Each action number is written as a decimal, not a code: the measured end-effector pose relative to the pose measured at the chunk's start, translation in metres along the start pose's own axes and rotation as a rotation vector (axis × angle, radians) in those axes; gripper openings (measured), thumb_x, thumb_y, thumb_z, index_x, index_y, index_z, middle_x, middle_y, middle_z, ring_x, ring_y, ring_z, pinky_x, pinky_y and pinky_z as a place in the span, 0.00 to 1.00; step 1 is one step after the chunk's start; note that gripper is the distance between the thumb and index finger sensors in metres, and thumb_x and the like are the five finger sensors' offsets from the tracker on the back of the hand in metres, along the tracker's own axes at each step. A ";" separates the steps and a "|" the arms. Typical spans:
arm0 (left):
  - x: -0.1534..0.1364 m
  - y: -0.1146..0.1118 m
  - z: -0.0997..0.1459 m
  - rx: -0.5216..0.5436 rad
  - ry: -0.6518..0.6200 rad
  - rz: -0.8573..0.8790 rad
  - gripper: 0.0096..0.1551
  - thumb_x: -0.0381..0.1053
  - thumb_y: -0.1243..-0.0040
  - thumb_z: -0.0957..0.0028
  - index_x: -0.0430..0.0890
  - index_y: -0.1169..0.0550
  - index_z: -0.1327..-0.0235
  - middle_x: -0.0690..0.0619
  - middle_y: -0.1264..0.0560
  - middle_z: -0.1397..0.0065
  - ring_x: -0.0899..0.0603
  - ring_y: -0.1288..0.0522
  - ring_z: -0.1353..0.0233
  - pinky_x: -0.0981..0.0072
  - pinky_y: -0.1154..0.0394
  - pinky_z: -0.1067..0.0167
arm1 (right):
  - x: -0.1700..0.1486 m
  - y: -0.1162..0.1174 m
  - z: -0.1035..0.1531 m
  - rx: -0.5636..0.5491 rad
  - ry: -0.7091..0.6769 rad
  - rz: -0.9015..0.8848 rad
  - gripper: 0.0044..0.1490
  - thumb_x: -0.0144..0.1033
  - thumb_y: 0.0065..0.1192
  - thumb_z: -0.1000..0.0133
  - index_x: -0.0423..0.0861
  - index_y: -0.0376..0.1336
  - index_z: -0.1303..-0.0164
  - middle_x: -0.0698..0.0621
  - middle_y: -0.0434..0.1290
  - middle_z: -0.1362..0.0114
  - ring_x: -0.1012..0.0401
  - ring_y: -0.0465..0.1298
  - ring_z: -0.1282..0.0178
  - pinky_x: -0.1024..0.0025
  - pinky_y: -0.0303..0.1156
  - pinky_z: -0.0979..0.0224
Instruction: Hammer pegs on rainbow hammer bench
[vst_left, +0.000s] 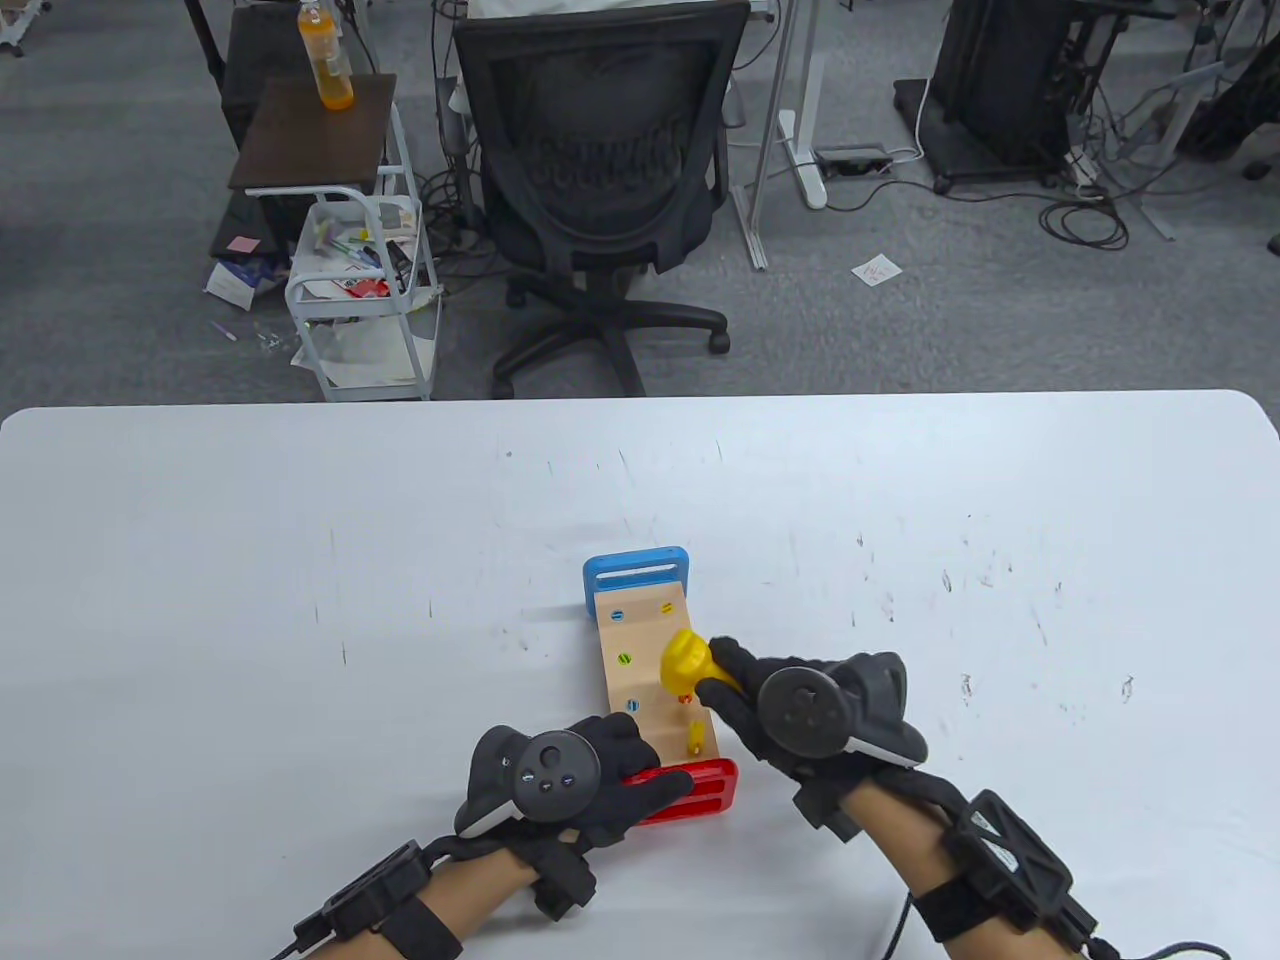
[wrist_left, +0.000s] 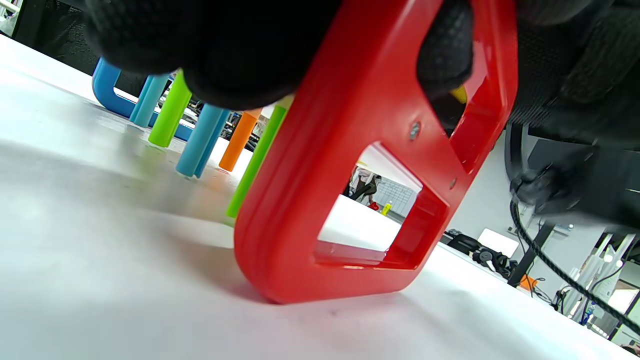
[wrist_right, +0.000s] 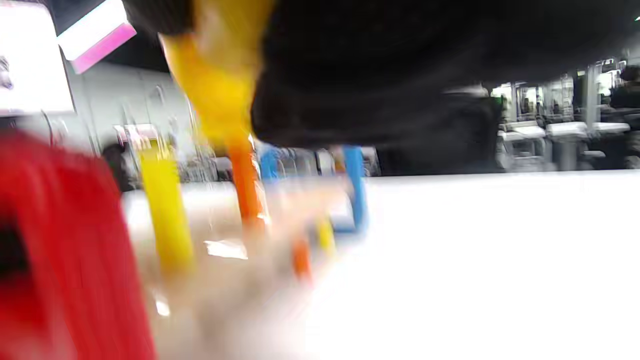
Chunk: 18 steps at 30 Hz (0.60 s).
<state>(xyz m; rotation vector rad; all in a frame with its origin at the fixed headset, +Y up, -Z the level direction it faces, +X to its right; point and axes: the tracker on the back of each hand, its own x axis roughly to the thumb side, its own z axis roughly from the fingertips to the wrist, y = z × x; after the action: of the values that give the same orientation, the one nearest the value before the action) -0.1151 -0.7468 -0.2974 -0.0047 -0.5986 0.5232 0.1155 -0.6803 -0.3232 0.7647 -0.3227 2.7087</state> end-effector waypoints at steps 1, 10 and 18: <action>0.000 0.000 0.000 0.000 0.000 -0.001 0.35 0.81 0.55 0.47 0.55 0.13 0.66 0.54 0.21 0.48 0.44 0.19 0.54 0.56 0.18 0.52 | 0.003 -0.003 -0.004 -0.027 -0.018 -0.076 0.38 0.50 0.50 0.35 0.34 0.66 0.27 0.40 0.85 0.61 0.54 0.83 0.79 0.55 0.81 0.68; 0.000 0.000 0.000 -0.001 0.000 -0.001 0.35 0.81 0.55 0.47 0.55 0.14 0.66 0.54 0.21 0.48 0.45 0.19 0.53 0.56 0.18 0.52 | 0.027 -0.109 -0.007 -0.307 -0.057 -0.039 0.39 0.53 0.48 0.35 0.37 0.65 0.26 0.43 0.85 0.59 0.56 0.83 0.77 0.58 0.82 0.66; 0.000 0.000 0.000 -0.001 0.000 -0.003 0.35 0.81 0.55 0.47 0.55 0.13 0.66 0.54 0.21 0.48 0.44 0.19 0.54 0.56 0.18 0.52 | 0.007 -0.022 0.002 -0.087 0.025 -0.018 0.39 0.52 0.48 0.34 0.36 0.65 0.26 0.43 0.85 0.60 0.56 0.83 0.78 0.59 0.82 0.67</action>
<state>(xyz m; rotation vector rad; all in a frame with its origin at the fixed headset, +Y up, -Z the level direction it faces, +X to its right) -0.1154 -0.7465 -0.2974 -0.0048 -0.5987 0.5204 0.1182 -0.6592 -0.3152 0.7058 -0.4237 2.6659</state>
